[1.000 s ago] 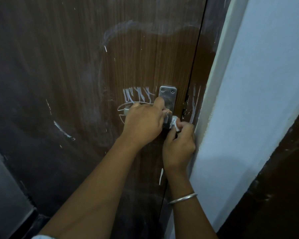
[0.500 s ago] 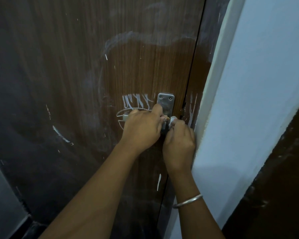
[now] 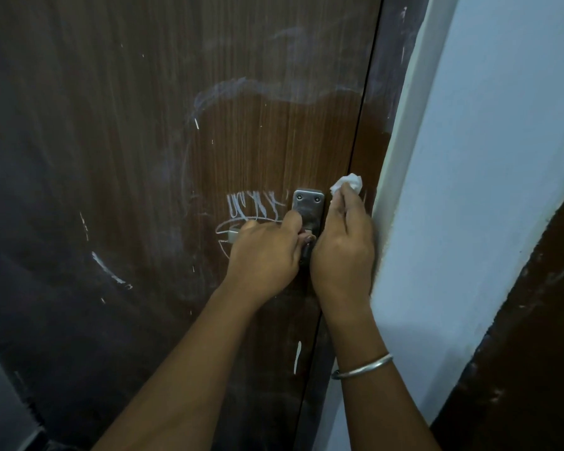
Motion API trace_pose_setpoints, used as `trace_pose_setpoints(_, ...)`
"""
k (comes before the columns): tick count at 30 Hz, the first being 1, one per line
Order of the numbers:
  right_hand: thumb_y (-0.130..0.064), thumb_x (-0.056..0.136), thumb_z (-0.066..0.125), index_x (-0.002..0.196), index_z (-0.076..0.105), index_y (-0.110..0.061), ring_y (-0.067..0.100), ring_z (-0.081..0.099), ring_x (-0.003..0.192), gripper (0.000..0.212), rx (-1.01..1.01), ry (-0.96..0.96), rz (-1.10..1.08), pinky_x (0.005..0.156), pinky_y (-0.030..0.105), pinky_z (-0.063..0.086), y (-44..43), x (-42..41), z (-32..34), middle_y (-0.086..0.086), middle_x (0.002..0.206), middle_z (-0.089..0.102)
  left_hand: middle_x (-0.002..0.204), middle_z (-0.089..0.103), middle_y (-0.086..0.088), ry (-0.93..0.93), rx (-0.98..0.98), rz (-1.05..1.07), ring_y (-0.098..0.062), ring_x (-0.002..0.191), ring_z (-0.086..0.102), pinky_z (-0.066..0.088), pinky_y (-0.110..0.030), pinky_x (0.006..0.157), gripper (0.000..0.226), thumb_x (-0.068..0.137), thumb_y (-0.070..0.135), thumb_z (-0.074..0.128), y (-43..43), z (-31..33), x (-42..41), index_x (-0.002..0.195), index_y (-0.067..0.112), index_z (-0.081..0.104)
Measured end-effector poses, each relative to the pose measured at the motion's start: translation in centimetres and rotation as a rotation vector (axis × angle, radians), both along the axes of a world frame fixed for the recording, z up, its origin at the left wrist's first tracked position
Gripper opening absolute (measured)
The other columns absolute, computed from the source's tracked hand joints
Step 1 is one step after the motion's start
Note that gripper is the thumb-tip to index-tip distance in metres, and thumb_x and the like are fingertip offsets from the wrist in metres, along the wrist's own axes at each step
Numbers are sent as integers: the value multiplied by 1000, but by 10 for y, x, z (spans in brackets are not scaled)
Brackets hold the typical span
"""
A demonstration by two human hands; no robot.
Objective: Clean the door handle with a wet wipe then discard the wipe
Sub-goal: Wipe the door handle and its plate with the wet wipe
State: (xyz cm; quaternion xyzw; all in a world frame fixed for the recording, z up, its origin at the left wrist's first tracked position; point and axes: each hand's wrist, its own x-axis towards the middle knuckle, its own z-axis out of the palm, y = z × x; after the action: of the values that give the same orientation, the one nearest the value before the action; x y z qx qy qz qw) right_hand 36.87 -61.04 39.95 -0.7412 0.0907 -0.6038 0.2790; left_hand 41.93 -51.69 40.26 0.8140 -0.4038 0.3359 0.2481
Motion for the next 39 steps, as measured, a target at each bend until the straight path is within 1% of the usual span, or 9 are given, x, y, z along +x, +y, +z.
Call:
trace_pose_setpoints(2, -18, 96, 38, 133, 47, -2, 23, 49, 123, 42, -94, 33, -6, 100, 26, 42, -3, 2, 4, 17, 134, 51, 52, 24, 16, 6, 9, 1, 0, 48, 22, 24, -30, 64, 11, 89, 36, 30, 0, 1, -1, 83, 26, 28)
trace_pose_setpoints(6, -24, 99, 39, 134, 48, -9, 8, 48, 121, 39, -17, 25, -56, 92, 0, 34, 0, 0, 9, 8, 132, 54, 58, 37, 14, -18, 16, 2, -8, 52, 33, 21, -30, 64, 14, 93, 31, 38, 1, 0, -1, 83, 25, 29)
trace_pose_setpoints(9, -12, 94, 49, 125, 56, -2, -7, 39, 118, 33, -82, 29, -97, 101, 13, 37, 6, -15, -16, 6, 125, 57, 63, 53, 7, 1, 46, 4, -14, 57, 47, 24, -32, 66, 13, 95, 32, 37, 1, 0, 0, 87, 21, 40)
trace_pose_setpoints(11, -3, 87, 60, 118, 61, 2, 6, 46, 117, 31, -98, -15, -114, 101, 19, 40, 13, -19, -51, 17, 122, 58, 68, 60, 4, 10, 52, 12, -16, 62, 53, 26, -33, 67, 15, 95, 32, 37, 0, -1, 0, 92, 19, 45)
trace_pose_setpoints(16, 4, 81, 66, 120, 57, -6, 24, 57, 115, 41, 472, -57, -56, 91, 18, 44, 38, -19, -106, 15, 125, 59, 66, 57, 5, 25, 45, 6, -14, 60, 51, 31, -34, 70, 15, 96, 33, 37, 0, -2, -1, 94, 20, 45)
trace_pose_setpoints(22, -3, 88, 60, 141, 35, -11, 13, 41, 130, 59, 894, -100, 124, 85, -4, 34, 46, -2, -107, 5, 150, 34, 65, 53, 7, 14, 47, 3, -12, 57, 46, 27, -32, 68, 15, 96, 32, 36, 1, -2, -1, 92, 20, 44)
trace_pose_setpoints(25, -2, 89, 58, 144, 29, -13, 8, 36, 130, 64, 986, -94, 175, 92, 3, 33, 45, 4, -104, 2, 152, 29, 63, 49, 9, 14, 43, 1, -11, 57, 43, 28, -32, 68, 12, 95, 31, 38, 0, -1, -1, 90, 21, 43)
trace_pose_setpoints(28, 0, 88, 58, 146, 23, -11, 14, 29, 136, 68, 927, -13, 125, 103, 18, 27, 46, 7, -102, 2, 155, 21, 64, 52, 8, 18, 47, 14, -11, 58, 47, 30, -32, 69, 12, 95, 31, 39, 0, -1, -1, 92, 21, 44)
trace_pose_setpoints(39, 1, 85, 60, 146, 14, -10, 19, 20, 141, 77, 591, 156, 39, 111, 28, 28, 51, 2, -110, -5, 154, -2, 65, 56, 6, 23, 45, -8, -13, 58, 49, 25, -32, 68, 15, 95, 33, 35, 1, 0, 0, 91, 20, 43)
